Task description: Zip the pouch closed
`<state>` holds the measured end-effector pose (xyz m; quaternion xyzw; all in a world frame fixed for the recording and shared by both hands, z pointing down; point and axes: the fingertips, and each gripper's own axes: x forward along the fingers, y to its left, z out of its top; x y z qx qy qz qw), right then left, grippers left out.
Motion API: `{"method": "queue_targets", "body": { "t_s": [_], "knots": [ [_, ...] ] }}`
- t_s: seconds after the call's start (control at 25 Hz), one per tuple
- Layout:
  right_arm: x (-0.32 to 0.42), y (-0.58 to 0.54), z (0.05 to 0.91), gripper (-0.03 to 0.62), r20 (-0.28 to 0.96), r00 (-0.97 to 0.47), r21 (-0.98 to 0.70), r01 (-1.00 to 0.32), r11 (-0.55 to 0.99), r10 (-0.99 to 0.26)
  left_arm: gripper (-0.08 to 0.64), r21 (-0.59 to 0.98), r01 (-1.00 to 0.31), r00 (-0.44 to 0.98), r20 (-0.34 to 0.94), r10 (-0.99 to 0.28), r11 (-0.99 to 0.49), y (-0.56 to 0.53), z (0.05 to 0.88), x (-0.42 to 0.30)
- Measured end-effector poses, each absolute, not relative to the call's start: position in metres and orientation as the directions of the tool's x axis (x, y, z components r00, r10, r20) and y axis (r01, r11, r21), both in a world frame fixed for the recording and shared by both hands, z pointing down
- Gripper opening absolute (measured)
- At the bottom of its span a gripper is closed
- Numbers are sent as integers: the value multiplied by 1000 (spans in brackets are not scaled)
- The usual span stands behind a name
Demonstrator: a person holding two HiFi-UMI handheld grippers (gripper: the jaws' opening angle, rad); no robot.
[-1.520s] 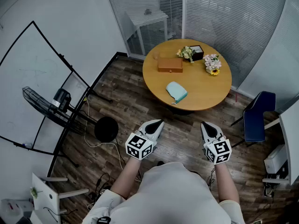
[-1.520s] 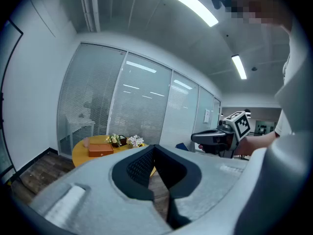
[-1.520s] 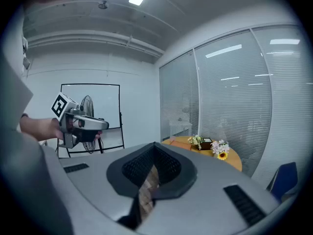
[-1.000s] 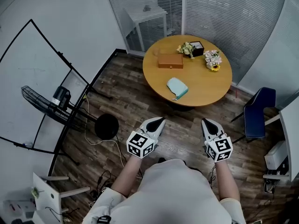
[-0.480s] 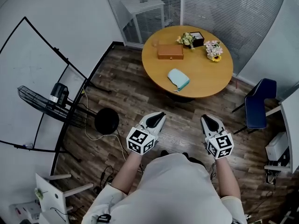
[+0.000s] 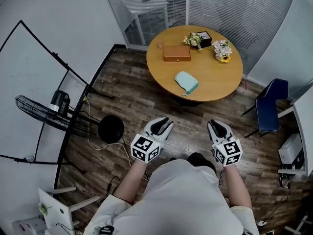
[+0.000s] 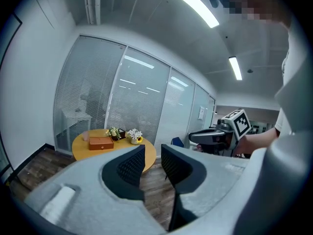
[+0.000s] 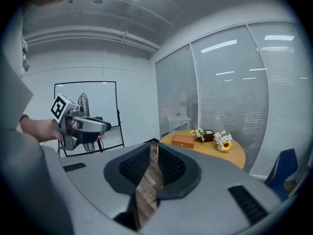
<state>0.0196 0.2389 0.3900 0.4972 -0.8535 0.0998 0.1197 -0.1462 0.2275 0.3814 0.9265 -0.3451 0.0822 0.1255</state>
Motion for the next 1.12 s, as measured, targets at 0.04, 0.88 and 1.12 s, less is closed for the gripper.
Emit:
{"method": "queue_targets", "body": {
  "t_s": [0.04,0.88,1.12],
  "knots": [
    [19,236,391,51,306,-477,-51,-872,486,-824,101,176,-661,747,243,-618,-730,225,383,-147],
    [48,72,427,51,347,-575,-95,-807,582,-741,104,229,-740,673,275,-687,-632,83,401,-113],
    [74,18,442,51,362,-616,-112,-774,623,-700,104,233,-769,639,309,-705,-596,35,417,-86]
  ]
}}
